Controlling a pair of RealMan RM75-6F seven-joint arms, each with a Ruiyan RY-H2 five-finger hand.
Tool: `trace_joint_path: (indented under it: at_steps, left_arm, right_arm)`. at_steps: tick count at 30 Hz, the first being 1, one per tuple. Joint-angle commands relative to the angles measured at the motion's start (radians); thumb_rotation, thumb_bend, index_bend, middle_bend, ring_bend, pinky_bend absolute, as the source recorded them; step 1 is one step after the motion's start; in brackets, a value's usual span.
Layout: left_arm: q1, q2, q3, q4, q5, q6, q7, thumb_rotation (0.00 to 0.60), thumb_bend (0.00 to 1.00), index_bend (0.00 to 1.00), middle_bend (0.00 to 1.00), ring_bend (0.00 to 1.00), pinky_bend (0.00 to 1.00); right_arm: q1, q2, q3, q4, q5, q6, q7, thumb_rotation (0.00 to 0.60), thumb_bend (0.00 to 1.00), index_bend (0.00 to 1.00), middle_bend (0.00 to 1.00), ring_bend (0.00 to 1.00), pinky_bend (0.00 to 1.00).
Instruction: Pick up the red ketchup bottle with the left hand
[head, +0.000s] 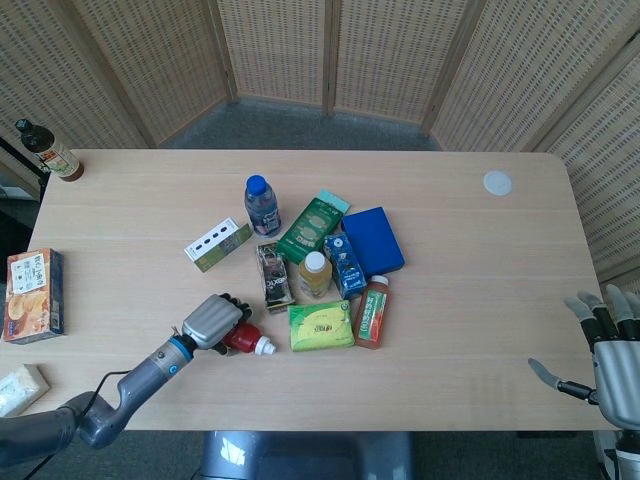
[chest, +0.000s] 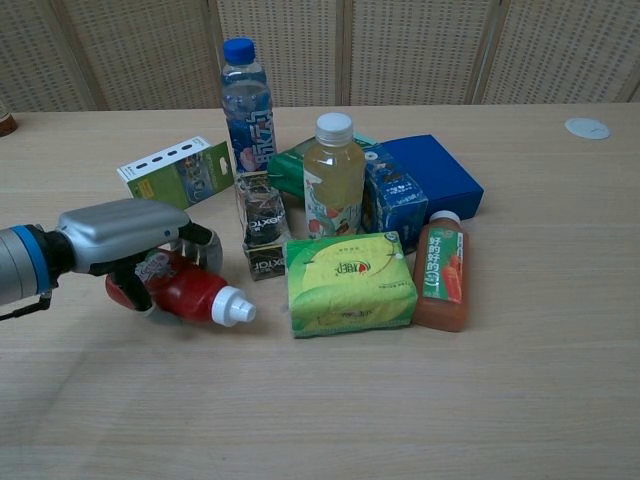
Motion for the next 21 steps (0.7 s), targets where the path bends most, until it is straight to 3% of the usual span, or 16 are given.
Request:
trace_joint_path:
  at_steps: [1, 11, 21]
  left_arm:
    - [0.01, 0.054, -0.023, -0.057, 0.002, 0.049, -0.003, 0.6, 0.27, 0.69, 0.65, 0.63, 0.72]
    - [0.028, 0.316, -0.148, -0.344, -0.031, 0.187, 0.017, 0.6, 0.26, 0.69, 0.65, 0.63, 0.72]
    - [0.03, 0.567, -0.293, -0.563, -0.125, 0.237, 0.017, 0.6, 0.26, 0.69, 0.65, 0.63, 0.72]
  right_arm:
    - [0.005, -0.01, 0.0, 0.007, 0.002, -0.009, 0.004, 0.271, 0.17, 0.21, 0.22, 0.06, 0.0]
    - [0.041, -0.063, 0.005, 0.039, 0.004, -0.056, 0.016, 0.272, 0.17, 0.21, 0.22, 0.06, 0.0]
    - [0.053, -0.092, 0.004, 0.065, 0.002, -0.067, 0.036, 0.27, 0.17, 0.21, 0.22, 0.06, 0.0]
